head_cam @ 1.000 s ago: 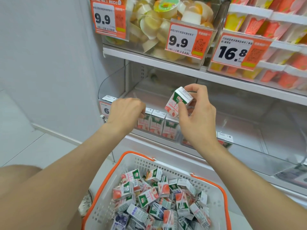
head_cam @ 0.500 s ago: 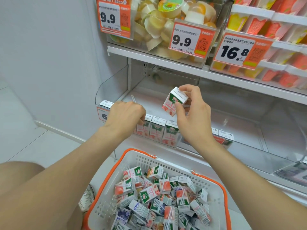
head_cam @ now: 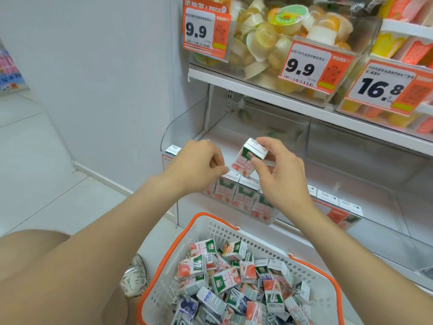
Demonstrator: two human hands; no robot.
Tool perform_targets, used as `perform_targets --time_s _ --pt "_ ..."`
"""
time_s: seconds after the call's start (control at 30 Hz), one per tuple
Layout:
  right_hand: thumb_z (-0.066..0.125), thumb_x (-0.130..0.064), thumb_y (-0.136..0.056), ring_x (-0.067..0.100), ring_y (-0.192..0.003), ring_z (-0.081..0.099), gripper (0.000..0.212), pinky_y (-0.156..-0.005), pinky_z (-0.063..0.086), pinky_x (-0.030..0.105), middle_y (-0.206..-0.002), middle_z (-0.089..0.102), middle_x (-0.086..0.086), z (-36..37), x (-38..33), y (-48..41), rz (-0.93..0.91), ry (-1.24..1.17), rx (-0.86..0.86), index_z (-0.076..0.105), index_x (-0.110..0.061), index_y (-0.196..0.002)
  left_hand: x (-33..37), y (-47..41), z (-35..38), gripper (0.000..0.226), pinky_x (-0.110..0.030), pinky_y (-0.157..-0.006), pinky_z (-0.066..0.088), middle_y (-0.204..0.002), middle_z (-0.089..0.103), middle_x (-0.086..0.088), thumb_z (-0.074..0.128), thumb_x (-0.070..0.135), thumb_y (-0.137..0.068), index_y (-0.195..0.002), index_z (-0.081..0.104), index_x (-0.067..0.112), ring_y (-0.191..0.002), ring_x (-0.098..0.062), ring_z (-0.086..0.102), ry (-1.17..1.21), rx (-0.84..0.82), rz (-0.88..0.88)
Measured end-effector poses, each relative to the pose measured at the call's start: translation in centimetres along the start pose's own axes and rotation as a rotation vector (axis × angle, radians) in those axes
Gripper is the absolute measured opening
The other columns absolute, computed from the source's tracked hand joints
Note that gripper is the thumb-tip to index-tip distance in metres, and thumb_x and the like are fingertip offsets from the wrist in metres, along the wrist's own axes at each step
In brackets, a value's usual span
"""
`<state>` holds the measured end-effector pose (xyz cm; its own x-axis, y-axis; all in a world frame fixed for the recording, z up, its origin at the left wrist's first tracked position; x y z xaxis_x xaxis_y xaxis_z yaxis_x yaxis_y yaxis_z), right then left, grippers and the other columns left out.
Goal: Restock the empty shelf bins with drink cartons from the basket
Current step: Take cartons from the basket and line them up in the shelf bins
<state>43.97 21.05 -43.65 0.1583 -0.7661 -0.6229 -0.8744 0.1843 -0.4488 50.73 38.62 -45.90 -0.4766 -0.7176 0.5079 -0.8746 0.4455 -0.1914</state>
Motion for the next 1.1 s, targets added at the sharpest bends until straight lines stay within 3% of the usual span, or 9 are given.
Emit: perform_targets --time_s 0.1,0.27,0.4,0.53,0.67,0.73,0.87,1.0,1.1 --pt "0.067 -0.011 -0.099 0.001 -0.086 0.065 0.037 -0.073 0.044 0.007 -0.111 0.069 -0.010 1.0 -1.3 -0.8 -0.039 -0.032 0.011 0.061 -0.024 -0.133 -2.3 0.6 -1.9 0.019 -0.042 -0.088 0.051 -0.106 0.057 -0.001 0.064 0.037 -0.095 -0.102 0.064 0.019 -0.106 -0.027 0.054 -0.192 0.114 -0.102" --pt "0.068 -0.011 -0.096 0.018 -0.099 0.067 0.036 -0.097 0.052 0.035 -0.114 0.072 -0.003 6.7 -1.9 -5.3 -0.009 -0.006 -0.048 0.065 -0.021 -0.130 -8.0 2.3 -1.9 0.060 -0.050 -0.090 0.044 -0.129 0.037 -0.016 0.056 0.058 -0.095 -0.123 0.041 0.006 -0.117 -0.041 0.044 -0.293 0.091 -0.448" --pt "0.064 -0.009 -0.088 0.021 -0.091 0.066 0.024 -0.080 0.049 0.030 -0.094 0.075 0.000 12.2 -3.5 -8.5 0.056 0.034 -0.167 0.074 -0.017 -0.109 -9.3 2.1 -0.5 0.065 -0.044 -0.078 0.043 -0.127 0.042 -0.019 0.050 0.056 -0.101 -0.132 0.033 0.001 -0.105 -0.045 0.058 -0.152 0.058 -0.467" --pt "0.062 -0.009 -0.084 0.033 -0.087 0.064 0.018 -0.071 0.056 0.041 -0.086 0.074 0.015 17.4 -3.8 -9.9 0.190 -0.014 -0.362 0.075 -0.002 -0.094 -8.8 2.2 0.4 0.064 -0.040 -0.070 0.041 -0.127 0.040 -0.018 0.040 0.052 -0.106 -0.137 0.030 -0.004 -0.089 -0.040 0.058 -0.155 0.089 -0.434" --pt "0.045 -0.006 -0.083 0.023 -0.067 0.031 0.021 -0.059 0.028 0.033 -0.067 0.040 0.009 20.3 -3.6 -9.8 0.218 -0.015 -0.560 0.043 -0.011 -0.062 -9.1 2.4 1.1 0.062 -0.041 -0.068 0.042 -0.128 0.036 -0.017 0.037 0.050 -0.108 -0.138 0.029 -0.003 -0.079 -0.034 0.047 -0.123 0.097 -0.417" --pt "0.040 -0.007 -0.082 0.021 -0.069 0.032 0.016 -0.063 0.029 0.032 -0.071 0.041 0.007 20.5 -3.1 -9.2 0.216 0.018 -0.623 0.049 -0.002 -0.070 -9.3 2.6 1.1 0.062 -0.042 -0.069 0.044 -0.127 0.035 -0.014 0.038 0.052 -0.107 -0.138 0.027 0.000 -0.081 -0.037 0.051 -0.082 0.120 -0.422" --pt "0.038 -0.014 -0.091 0.034 -0.074 0.049 0.036 -0.070 0.046 0.038 -0.084 0.065 0.015 19.5 -2.9 -8.6 0.177 0.063 -0.637 0.062 0.010 -0.102 -10.1 2.6 1.3 0.066 -0.048 -0.075 0.049 -0.127 0.036 -0.013 0.037 0.058 -0.102 -0.139 0.026 0.004 -0.093 -0.041 0.053 -0.022 0.159 -0.423" --pt "0.038 -0.014 -0.100 0.034 -0.128 0.055 0.043 -0.103 0.045 0.037 -0.131 0.068 0.016 15.4 -5.6 -6.3 -0.060 0.143 -0.487 0.062 0.000 -0.132 -8.5 3.8 0.1 0.066 -0.041 -0.071 0.037 -0.124 0.041 -0.018 0.049 0.056 -0.094 -0.130 0.038 0.002 -0.100 -0.040 0.047 -0.237 0.277 -0.407" --pt "0.042 -0.014 -0.083 0.020 -0.099 0.058 0.034 -0.087 0.047 0.035 -0.104 0.067 0.001 10.5 -7.8 -2.0 -0.246 0.066 -0.315 0.068 -0.016 -0.106 -5.9 5.3 -0.4 0.039 -0.043 -0.072 0.043 -0.114 0.050 -0.017 0.061 0.032 -0.093 -0.116 0.047 0.005 -0.098 -0.040 0.050 -0.222 0.326 -0.351"
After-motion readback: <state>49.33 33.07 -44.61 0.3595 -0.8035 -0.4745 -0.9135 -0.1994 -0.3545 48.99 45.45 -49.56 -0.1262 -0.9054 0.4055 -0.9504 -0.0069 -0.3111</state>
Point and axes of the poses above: each hand's wrist, its own y-axis away from the middle knuckle, its own z-axis out of the palm, x = y × z, the point moved 10 cm from there along -y, towards the middle knuckle
